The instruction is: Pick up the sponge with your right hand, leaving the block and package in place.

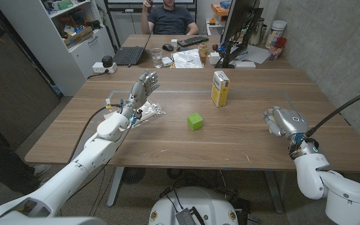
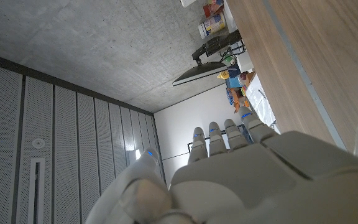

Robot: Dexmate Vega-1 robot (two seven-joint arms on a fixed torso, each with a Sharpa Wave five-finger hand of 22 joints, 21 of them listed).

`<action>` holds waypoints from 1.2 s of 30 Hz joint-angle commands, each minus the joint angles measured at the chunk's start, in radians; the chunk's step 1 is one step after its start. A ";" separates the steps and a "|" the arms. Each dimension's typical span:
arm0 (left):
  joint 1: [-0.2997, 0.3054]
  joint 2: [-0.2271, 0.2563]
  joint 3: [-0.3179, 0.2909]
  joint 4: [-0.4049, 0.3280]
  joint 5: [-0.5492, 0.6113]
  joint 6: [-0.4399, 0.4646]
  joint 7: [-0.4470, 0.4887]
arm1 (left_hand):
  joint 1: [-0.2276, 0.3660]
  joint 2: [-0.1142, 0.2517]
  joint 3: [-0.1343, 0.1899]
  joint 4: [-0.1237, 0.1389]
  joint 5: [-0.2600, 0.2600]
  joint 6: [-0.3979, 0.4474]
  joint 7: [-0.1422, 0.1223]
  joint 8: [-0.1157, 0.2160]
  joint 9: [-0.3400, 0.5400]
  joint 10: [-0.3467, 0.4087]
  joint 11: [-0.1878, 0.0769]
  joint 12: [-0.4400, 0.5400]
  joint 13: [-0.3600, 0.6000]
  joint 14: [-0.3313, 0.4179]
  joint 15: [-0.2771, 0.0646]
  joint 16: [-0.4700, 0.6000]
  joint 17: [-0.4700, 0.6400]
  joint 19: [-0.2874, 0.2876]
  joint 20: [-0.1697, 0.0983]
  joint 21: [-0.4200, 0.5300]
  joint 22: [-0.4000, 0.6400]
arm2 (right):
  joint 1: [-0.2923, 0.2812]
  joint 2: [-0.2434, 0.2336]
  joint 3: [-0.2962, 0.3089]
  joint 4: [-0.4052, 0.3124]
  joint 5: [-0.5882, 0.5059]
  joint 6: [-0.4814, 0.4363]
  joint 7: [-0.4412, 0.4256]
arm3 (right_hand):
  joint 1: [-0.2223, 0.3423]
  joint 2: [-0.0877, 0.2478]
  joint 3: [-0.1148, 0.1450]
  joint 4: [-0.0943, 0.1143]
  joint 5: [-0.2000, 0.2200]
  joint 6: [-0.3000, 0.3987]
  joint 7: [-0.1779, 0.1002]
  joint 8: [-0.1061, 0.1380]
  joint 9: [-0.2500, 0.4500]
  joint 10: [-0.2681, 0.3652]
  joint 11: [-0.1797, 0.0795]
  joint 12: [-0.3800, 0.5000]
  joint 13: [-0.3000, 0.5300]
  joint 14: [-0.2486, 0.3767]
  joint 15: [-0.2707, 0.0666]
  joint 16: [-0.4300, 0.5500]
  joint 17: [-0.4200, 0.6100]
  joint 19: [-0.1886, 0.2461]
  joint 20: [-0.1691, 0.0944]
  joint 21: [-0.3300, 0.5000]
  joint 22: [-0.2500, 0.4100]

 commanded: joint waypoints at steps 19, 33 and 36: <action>0.079 0.034 -0.025 -0.081 0.006 -0.018 0.023 | -0.001 0.026 -0.003 0.003 0.003 0.006 -0.001 0.004 0.003 -0.004 0.005 0.005 0.002 -0.006 -0.002 0.004 0.003 -0.003 0.003 -0.001 0.004 | -0.185 0.263 0.286 -0.007 -0.240 0.316 0.089 | 0.033 0.016 0.008 0.008 -0.010 0.001 0.010 0.013 0.018 0.005 0.005 0.002 0.005 0.136 -0.175 -0.027 0.008 -0.014 -0.032 0.026 -0.009; 0.073 0.034 -0.024 -0.081 0.005 -0.016 0.017 | -0.001 0.026 -0.003 0.003 0.003 0.006 0.000 0.004 0.003 -0.005 0.005 0.005 0.002 -0.007 -0.002 0.004 0.003 -0.003 0.003 -0.001 0.004 | -0.131 0.411 0.323 0.044 -0.288 0.499 0.123 | 0.039 0.014 0.010 0.013 -0.018 0.001 0.011 0.013 0.021 0.004 0.004 0.001 0.007 0.146 -0.175 -0.041 0.018 -0.021 -0.032 0.042 -0.017; 0.074 0.033 -0.025 -0.083 0.007 -0.016 0.023 | -0.001 0.026 -0.003 0.003 0.003 0.006 -0.001 0.004 0.003 -0.004 0.006 0.005 0.002 -0.007 -0.002 0.004 0.003 -0.003 0.004 -0.001 0.004 | -0.123 0.432 0.325 0.046 -0.312 0.512 0.132 | 0.040 0.014 0.011 0.014 -0.019 0.000 0.011 0.014 0.023 0.005 0.006 0.001 0.007 0.146 -0.175 -0.045 0.018 -0.022 -0.032 0.045 -0.019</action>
